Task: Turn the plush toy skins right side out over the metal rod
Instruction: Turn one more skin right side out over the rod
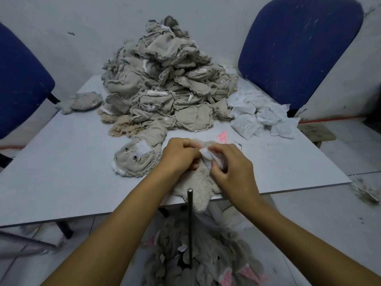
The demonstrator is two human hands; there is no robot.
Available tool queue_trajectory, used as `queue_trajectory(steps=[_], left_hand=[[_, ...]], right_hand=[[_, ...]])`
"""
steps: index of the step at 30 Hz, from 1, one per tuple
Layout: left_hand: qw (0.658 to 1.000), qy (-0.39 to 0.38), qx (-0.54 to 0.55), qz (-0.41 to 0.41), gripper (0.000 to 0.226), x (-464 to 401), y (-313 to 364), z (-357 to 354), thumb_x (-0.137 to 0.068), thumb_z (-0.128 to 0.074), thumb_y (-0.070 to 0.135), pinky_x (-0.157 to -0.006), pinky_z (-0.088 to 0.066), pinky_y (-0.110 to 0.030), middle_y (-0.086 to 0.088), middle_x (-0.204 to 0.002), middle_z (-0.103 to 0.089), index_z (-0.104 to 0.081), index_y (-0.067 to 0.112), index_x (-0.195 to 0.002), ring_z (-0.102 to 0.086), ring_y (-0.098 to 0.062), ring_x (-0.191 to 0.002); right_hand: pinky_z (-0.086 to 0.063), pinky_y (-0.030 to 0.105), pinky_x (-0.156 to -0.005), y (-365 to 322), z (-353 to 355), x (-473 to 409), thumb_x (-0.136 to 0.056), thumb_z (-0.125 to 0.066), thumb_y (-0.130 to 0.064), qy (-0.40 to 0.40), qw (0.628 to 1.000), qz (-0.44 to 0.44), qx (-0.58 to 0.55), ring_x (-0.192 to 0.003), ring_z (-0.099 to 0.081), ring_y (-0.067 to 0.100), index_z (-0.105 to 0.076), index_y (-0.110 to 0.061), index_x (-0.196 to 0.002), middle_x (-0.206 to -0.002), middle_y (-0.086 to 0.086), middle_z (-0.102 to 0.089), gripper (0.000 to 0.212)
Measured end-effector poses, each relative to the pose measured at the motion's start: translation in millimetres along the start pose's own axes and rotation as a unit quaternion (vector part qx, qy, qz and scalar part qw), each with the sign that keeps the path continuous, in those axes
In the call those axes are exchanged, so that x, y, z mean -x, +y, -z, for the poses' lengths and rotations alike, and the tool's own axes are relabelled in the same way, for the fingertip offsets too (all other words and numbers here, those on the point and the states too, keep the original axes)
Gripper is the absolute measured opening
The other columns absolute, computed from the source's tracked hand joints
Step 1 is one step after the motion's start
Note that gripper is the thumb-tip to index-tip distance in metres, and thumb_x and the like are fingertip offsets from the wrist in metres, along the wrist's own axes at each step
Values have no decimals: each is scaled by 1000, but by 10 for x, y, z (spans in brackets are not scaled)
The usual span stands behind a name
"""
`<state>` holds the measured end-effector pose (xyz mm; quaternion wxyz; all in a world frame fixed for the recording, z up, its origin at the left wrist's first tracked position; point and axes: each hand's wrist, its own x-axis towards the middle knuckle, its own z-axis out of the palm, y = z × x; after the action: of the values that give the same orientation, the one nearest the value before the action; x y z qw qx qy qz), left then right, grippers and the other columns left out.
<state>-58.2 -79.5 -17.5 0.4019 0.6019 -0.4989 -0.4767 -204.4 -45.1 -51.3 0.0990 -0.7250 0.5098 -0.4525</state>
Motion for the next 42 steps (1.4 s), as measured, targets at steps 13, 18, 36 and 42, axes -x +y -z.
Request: queue_trajectory(steps=[13, 18, 36, 42], left_hand=[[997, -45, 54, -41, 20, 8, 9, 117, -87, -59, -8, -51, -48, -22, -3, -59, -57, -66, 9, -79, -52, -13, -52], [992, -107, 54, -27, 17, 42, -11, 150, -91, -58, -5, -53, -51, -22, -5, -64, -57, -65, 10, -86, -55, -11, -55], [992, -45, -53, -109, 29, 1, -55, 42, -80, -54, 0, -55, -45, -37, -7, -61, -60, -65, 25, -69, -54, -21, -50], [992, -28, -54, -111, 25, -39, -72, 91, -82, -59, 0, -58, -43, -38, -6, -62, -59, -66, 23, -73, -51, -20, -53]], right_hand=[[-41, 20, -79, 33, -67, -34, -89, -70, -36, -77, 997, -8, 17, -94, -49, 8, -65, -21, -103, -104, -5, -53, 21], [-46, 13, -70, 6, 2, -86, -86, -73, -31, 1, 988, -115, -103, -85, -63, -1, -65, -31, -100, -88, -16, -68, 16], [-48, 36, -67, -26, -133, -60, -90, -67, -34, -14, 995, -60, 79, -86, -60, 18, -68, -30, -110, -93, -5, -65, 20], [-39, 30, -81, 14, -129, -59, -91, -68, -27, -54, 998, -31, 27, -97, -51, 20, -77, -23, -90, -102, -2, -61, 10]])
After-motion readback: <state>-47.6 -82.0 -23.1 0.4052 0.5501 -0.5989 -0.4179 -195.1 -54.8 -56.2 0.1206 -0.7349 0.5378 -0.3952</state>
